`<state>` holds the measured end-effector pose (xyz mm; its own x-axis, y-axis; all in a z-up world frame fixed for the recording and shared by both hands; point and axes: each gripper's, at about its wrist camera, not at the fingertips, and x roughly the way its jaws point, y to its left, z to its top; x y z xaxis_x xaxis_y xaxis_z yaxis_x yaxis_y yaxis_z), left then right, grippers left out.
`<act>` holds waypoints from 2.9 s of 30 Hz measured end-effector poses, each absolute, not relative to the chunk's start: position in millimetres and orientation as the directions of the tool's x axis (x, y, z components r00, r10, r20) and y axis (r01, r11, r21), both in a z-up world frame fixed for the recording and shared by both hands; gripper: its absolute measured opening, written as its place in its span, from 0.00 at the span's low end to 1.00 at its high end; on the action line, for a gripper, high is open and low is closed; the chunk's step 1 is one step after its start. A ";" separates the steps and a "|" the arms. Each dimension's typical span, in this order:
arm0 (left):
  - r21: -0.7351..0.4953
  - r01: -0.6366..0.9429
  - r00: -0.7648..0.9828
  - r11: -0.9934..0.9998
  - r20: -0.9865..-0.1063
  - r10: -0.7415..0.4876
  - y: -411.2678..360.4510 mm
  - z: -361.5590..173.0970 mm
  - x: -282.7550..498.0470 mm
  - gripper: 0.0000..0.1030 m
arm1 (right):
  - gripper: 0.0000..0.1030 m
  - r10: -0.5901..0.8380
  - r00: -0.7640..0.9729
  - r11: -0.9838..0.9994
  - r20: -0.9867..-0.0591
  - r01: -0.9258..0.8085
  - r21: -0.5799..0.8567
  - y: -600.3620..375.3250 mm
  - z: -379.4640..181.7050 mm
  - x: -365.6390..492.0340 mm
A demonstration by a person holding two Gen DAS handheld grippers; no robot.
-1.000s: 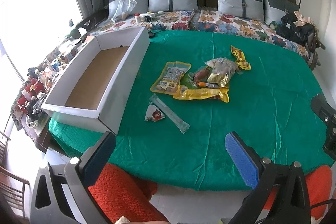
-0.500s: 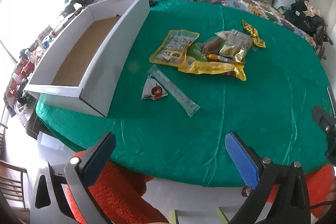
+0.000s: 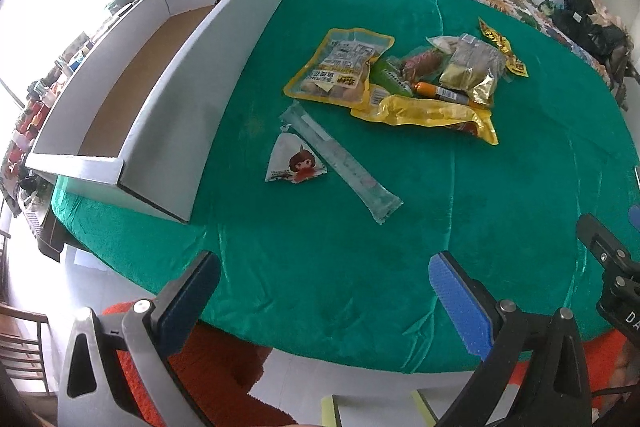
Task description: Organize snacks
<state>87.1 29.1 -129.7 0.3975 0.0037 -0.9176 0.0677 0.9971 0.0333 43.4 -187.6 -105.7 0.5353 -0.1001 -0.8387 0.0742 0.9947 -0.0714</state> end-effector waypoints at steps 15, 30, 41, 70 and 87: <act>0.045 0.076 0.406 0.996 -0.914 0.010 27.6 -135.0 89.4 1.00 | 0.99 -0.098 0.530 0.995 -0.842 0.059 -0.079 -182.7 -112.6 52.0; 0.018 0.164 0.318 0.986 -0.947 -0.035 22.3 -216.1 145.0 1.00 | 0.99 -0.044 0.459 0.999 -0.888 0.018 -0.040 -196.4 -203.6 79.3; -0.002 0.187 0.494 0.982 -0.864 -0.096 30.7 -215.7 135.3 1.00 | 1.00 0.000 0.574 1.000 -0.819 0.004 0.003 -202.4 -210.3 75.8; -0.028 0.365 0.494 0.930 -0.841 -0.219 10.9 -213.8 197.1 0.36 | 0.36 0.404 0.404 0.914 -0.821 -0.197 0.354 -210.8 -186.1 141.5; -0.039 0.347 0.413 0.937 -0.891 -0.190 26.0 -215.7 162.8 0.71 | 0.36 0.299 0.339 0.877 -0.892 -0.465 0.117 -115.1 -198.5 205.5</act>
